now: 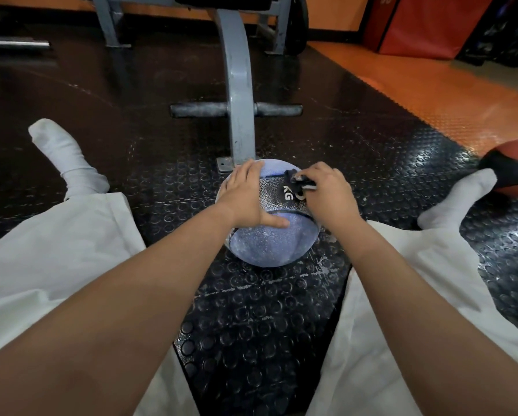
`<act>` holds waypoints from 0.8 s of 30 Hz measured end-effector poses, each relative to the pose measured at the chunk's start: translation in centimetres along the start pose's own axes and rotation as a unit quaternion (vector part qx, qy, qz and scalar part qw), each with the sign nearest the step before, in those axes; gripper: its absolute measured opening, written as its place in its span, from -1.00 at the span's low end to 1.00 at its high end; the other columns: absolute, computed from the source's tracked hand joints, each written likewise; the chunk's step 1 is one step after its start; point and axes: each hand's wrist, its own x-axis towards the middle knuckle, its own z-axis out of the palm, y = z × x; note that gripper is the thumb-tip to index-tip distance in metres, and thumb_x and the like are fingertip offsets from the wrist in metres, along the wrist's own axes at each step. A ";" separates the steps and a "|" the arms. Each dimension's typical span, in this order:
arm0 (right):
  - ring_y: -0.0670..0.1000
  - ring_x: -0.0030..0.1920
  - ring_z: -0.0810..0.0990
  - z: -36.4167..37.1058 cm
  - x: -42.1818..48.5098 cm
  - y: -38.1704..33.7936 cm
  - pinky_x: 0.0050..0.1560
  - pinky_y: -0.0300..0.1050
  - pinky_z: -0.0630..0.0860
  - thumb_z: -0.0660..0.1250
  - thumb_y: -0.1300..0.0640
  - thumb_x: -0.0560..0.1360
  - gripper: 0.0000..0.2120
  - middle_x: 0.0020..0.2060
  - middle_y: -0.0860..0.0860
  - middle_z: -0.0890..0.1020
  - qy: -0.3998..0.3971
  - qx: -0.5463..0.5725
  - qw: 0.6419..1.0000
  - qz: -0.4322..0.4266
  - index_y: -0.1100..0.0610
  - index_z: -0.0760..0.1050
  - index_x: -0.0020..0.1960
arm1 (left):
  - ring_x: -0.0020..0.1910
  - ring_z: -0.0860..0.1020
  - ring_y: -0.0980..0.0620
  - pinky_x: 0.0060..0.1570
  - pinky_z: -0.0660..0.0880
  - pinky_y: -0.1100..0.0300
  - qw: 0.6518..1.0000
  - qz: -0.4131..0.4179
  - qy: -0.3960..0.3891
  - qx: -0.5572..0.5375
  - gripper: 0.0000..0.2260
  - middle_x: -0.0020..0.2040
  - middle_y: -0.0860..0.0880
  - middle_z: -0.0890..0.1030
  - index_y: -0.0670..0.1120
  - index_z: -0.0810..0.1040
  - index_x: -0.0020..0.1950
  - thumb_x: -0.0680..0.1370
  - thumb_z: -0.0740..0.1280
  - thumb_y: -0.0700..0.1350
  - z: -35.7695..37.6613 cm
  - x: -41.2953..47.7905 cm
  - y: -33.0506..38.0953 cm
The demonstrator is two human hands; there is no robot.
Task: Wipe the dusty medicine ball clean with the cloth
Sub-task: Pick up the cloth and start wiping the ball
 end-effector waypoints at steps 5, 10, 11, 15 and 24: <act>0.19 0.02 0.42 1.0 -0.7 -2.4 -0.02 0.04 0.38 0.28 0.33 0.44 -0.67 0.05 0.07 0.55 0.021 -0.022 0.997 -0.077 0.11 0.60 0.14 | 0.57 -0.20 -0.06 0.54 -0.11 -0.08 0.999 0.006 -0.023 0.024 0.26 0.60 -0.04 -0.19 -0.06 -0.21 0.59 0.20 0.56 0.29 -0.2 0.1 0.2; 0.16 -0.08 0.41 2.2 -2.4 -2.6 -0.07 0.00 0.29 0.40 0.18 0.38 -0.77 -0.04 0.05 0.58 0.018 -0.005 0.987 -0.157 0.13 0.62 0.04 | 0.58 -0.17 -0.07 0.54 -0.09 -0.08 0.999 0.020 -0.023 0.011 0.19 0.60 -0.09 -0.14 -0.08 -0.16 0.59 0.25 0.59 0.16 -0.7 0.3 -0.1; 0.12 -0.11 0.39 2.2 -2.7 -1.8 -0.09 0.01 0.32 0.36 0.14 0.37 -0.77 -0.06 0.04 0.58 0.028 0.003 0.986 -0.163 0.14 0.62 0.01 | 0.57 -0.16 -0.07 0.54 -0.10 -0.04 0.999 0.024 -0.027 0.016 0.21 0.59 -0.10 -0.13 -0.09 -0.16 0.59 0.24 0.59 0.19 -0.8 0.3 -0.1; 0.10 -0.19 0.39 2.2 -4.3 1.2 -0.14 -0.01 0.42 0.03 0.24 0.33 -0.57 -0.04 0.07 0.59 0.046 0.021 0.987 -0.153 0.17 0.59 0.03 | 0.57 -0.14 -0.09 0.54 -0.10 0.03 0.998 0.025 -0.047 0.024 0.23 0.59 -0.09 -0.13 -0.09 -0.19 0.59 0.23 0.57 0.24 -1.0 0.3 -0.1; 0.18 -0.23 0.50 3.7 -2.7 -2.7 -0.26 -0.02 0.39 0.57 0.18 0.22 -0.72 -0.16 0.05 0.59 0.058 -0.043 0.971 -0.228 0.14 0.63 -0.09 | 0.57 -0.16 -0.11 0.54 -0.10 0.00 0.998 0.039 -0.043 0.029 0.17 0.58 -0.17 -0.13 -0.16 -0.18 0.58 0.29 0.60 0.05 -1.0 0.3 -0.8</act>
